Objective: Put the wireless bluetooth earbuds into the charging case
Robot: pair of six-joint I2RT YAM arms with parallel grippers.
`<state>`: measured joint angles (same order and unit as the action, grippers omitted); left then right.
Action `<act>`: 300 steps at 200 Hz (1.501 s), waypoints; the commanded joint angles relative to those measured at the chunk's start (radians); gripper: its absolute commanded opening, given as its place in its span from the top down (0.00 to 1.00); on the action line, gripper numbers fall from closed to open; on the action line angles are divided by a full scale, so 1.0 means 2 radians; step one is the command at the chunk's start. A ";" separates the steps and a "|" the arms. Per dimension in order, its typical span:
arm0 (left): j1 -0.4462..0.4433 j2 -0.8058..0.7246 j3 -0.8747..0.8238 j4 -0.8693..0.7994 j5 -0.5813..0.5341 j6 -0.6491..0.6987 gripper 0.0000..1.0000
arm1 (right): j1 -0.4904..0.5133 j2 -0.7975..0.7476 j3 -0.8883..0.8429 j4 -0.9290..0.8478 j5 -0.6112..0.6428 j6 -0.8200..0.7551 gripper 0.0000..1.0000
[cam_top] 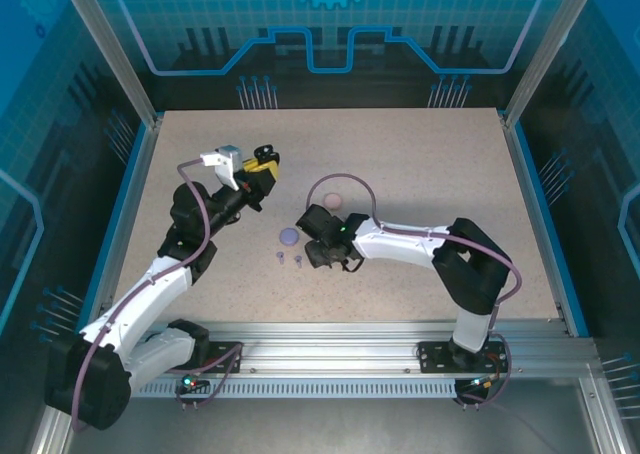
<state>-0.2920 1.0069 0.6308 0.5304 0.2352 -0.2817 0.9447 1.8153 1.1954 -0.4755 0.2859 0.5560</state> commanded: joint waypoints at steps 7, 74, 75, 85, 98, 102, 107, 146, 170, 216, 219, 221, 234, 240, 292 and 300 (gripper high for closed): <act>-0.002 -0.010 -0.006 0.020 -0.023 0.010 1.00 | 0.012 0.020 0.020 -0.038 0.020 0.028 0.53; -0.002 -0.012 -0.002 0.008 -0.023 0.016 1.00 | 0.017 0.038 0.024 -0.045 0.020 0.040 0.56; -0.002 -0.013 -0.002 0.008 -0.024 0.016 1.00 | 0.017 0.038 0.024 -0.045 0.020 0.040 0.56; -0.002 -0.013 -0.002 0.008 -0.023 0.015 1.00 | 0.018 0.040 0.023 -0.044 0.021 0.040 0.56; -0.002 -0.012 -0.002 0.008 -0.023 0.014 1.00 | 0.018 0.042 0.021 -0.041 0.021 0.041 0.57; -0.002 -0.013 -0.002 0.008 -0.023 0.015 1.00 | 0.017 0.042 0.021 -0.040 0.020 0.041 0.57; -0.002 -0.013 -0.002 0.007 -0.023 0.014 1.00 | 0.018 0.043 0.020 -0.039 0.020 0.042 0.57; -0.004 -0.012 -0.002 0.003 -0.022 0.013 1.00 | 0.018 0.053 0.022 -0.031 0.015 0.045 0.60; -0.005 -0.013 -0.002 0.002 -0.022 0.014 1.00 | 0.018 0.057 0.021 -0.027 0.012 0.046 0.61; -0.007 -0.012 -0.002 0.002 -0.024 0.017 1.00 | 0.018 0.064 0.022 -0.023 0.011 0.049 0.64; -0.008 -0.012 -0.002 0.002 -0.024 0.017 1.00 | 0.018 0.065 0.022 -0.023 0.011 0.049 0.64; -0.008 -0.012 -0.002 0.002 -0.024 0.017 1.00 | 0.018 0.065 0.023 -0.022 0.010 0.050 0.64; -0.009 -0.012 -0.002 0.002 -0.024 0.019 1.00 | 0.018 0.069 0.026 -0.023 0.010 0.051 0.64; -0.010 -0.012 -0.002 0.002 -0.025 0.020 1.00 | 0.018 0.070 0.027 -0.024 0.010 0.052 0.64; -0.012 -0.011 -0.001 -0.002 -0.024 0.024 1.00 | 0.018 0.078 0.031 -0.026 0.012 0.054 0.70; -0.012 -0.011 -0.001 -0.002 -0.024 0.025 1.00 | 0.018 0.076 0.029 -0.026 0.010 0.054 0.70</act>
<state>-0.3058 1.0012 0.6308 0.5251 0.2012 -0.2588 0.9684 1.9343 1.2407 -0.5312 0.3061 0.6441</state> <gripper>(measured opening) 0.231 0.309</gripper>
